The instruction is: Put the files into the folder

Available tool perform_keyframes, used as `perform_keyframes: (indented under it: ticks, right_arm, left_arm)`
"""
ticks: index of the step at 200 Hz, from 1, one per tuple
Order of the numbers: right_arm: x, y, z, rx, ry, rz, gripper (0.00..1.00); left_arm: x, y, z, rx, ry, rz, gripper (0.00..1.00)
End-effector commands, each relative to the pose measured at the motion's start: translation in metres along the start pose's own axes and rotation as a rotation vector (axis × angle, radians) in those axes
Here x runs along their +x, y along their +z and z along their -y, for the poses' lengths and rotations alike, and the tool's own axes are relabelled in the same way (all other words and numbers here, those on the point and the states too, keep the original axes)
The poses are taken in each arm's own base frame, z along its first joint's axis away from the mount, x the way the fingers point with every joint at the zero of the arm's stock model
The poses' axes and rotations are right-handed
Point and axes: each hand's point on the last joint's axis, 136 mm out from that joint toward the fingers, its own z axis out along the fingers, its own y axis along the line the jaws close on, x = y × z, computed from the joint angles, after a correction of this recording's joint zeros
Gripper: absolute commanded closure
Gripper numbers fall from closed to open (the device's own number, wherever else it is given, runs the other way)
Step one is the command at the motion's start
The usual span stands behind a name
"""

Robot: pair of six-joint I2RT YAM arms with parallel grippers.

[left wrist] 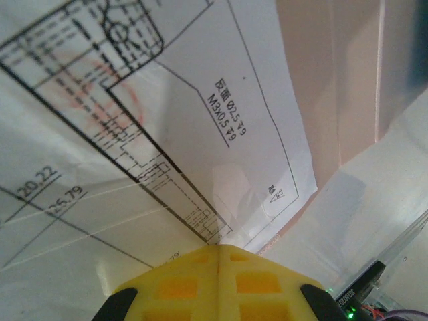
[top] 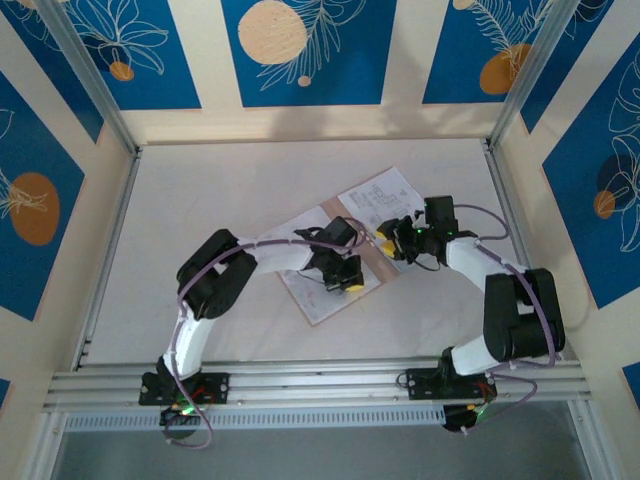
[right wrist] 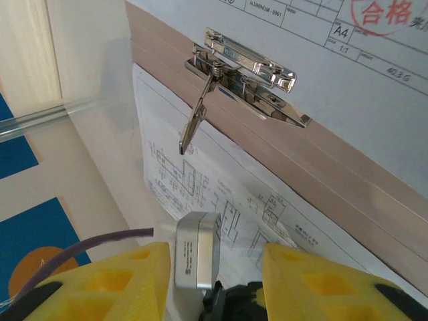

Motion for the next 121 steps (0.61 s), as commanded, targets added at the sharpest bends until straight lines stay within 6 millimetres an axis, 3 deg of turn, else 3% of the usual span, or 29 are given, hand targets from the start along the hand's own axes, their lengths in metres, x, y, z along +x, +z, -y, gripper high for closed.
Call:
perform_keyframes:
  ticks: [1, 68, 121]
  right_arm:
    - [-0.007, 0.011, -0.017, -0.049, -0.010, -0.015, 0.60]
    - [-0.014, 0.030, -0.035, -0.054, -0.042, -0.032, 0.60]
    - [-0.017, 0.049, -0.027, -0.001, -0.033, -0.055, 0.63]
  left_arm:
    - [0.005, 0.020, -0.028, -0.093, -0.009, -0.033, 0.97]
    - [0.004, 0.020, -0.027, -0.099, -0.009, -0.031, 0.97]
    - [0.004, 0.018, -0.028, -0.108, -0.009, -0.033, 0.97]
